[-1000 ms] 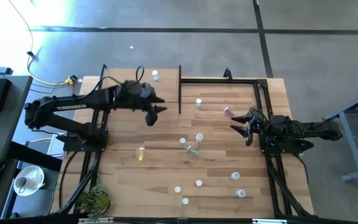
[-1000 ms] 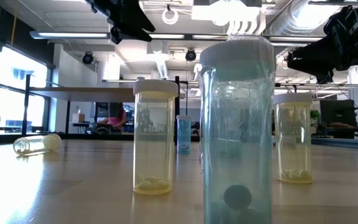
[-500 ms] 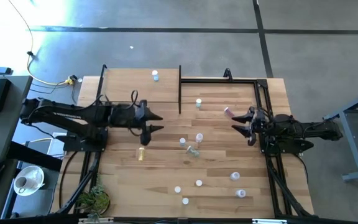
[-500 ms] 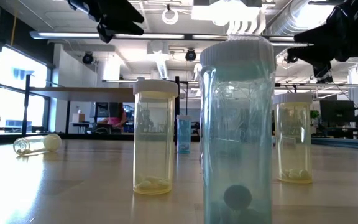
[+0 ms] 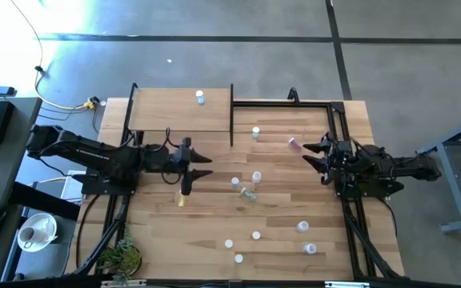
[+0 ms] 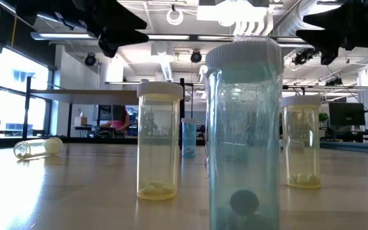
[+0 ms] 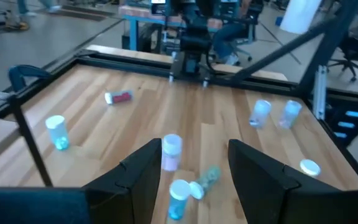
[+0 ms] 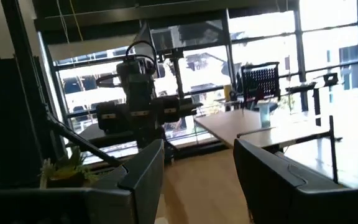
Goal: Pick and place medicine bottles onto shelf by color
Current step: Put the top green pill bottle on the shelf
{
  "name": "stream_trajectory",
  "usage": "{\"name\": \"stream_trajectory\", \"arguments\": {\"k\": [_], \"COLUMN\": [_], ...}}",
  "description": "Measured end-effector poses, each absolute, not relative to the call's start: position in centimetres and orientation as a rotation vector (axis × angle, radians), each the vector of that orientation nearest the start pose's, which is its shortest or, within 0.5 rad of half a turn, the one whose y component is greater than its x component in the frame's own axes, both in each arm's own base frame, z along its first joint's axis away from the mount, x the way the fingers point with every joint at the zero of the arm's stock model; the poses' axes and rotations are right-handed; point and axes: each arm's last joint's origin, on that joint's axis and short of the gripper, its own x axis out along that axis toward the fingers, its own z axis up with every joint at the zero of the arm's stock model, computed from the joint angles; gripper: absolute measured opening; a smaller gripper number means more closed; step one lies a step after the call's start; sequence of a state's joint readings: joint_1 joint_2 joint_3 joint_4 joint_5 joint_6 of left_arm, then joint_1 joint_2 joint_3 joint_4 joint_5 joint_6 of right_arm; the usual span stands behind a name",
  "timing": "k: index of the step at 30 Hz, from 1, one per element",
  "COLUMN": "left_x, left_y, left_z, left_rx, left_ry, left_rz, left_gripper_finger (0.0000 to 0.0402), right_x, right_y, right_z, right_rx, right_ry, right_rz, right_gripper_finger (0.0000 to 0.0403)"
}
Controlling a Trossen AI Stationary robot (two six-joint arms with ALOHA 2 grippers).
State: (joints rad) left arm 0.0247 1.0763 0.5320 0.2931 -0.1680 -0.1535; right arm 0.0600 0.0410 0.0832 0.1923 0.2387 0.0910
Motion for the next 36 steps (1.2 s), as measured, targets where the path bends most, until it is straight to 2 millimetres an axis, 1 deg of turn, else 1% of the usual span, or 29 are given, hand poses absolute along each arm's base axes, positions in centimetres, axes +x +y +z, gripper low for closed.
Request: {"name": "stream_trajectory", "arguments": {"k": [6, 10, 12, 16, 22, 28, 32, 36], "left_x": [22.8, 22.8, 22.7, 22.7, 22.6, 22.4, 22.4, 22.4], "left_y": [2.2, 2.8, 3.0, 3.4, 3.5, 3.5, 3.5, 3.5], "left_z": [23.8, 23.8, 23.8, 23.8, 23.4, 22.9, 22.9, 22.9], "left_rx": [-0.143, -0.154, -0.158, -0.171, -0.180, -0.214, -0.215, -0.215], "left_ry": [0.214, 0.219, 0.221, 0.221, 0.256, 0.304, 0.307, 0.307], "left_rz": [0.249, 0.236, 0.227, 0.233, 0.245, 0.253, 0.253, 0.253], "left_gripper_finger": [0.0175, 0.0175, 0.0175, 0.0175, 0.0175, 0.0175, 0.0175, 0.0175], "right_x": [8.9, 8.6, 8.7, 9.6, 11.9, 13.8, 14.6, 14.9], "right_y": [-0.3, -0.3, -0.4, -0.6, -0.9, -1.2, -2.0, -3.0], "right_z": [21.6, 23.5, 24.6, 26.4, 29.1, 31.4, 32.7, 34.0], "right_rx": [0.048, 0.015, -0.008, -0.039, -0.054, -0.038, -0.040, -0.034], "right_ry": [-0.316, -0.344, -0.328, -0.215, 0.008, 0.181, 0.284, 0.366], "right_rz": [-0.225, -0.236, -0.259, -0.378, -0.521, -0.597, -0.655, -0.695], "right_gripper_finger": [0.0186, 0.0186, 0.0186, 0.0186, 0.0186, 0.0186, 0.0187, 0.0202]}}
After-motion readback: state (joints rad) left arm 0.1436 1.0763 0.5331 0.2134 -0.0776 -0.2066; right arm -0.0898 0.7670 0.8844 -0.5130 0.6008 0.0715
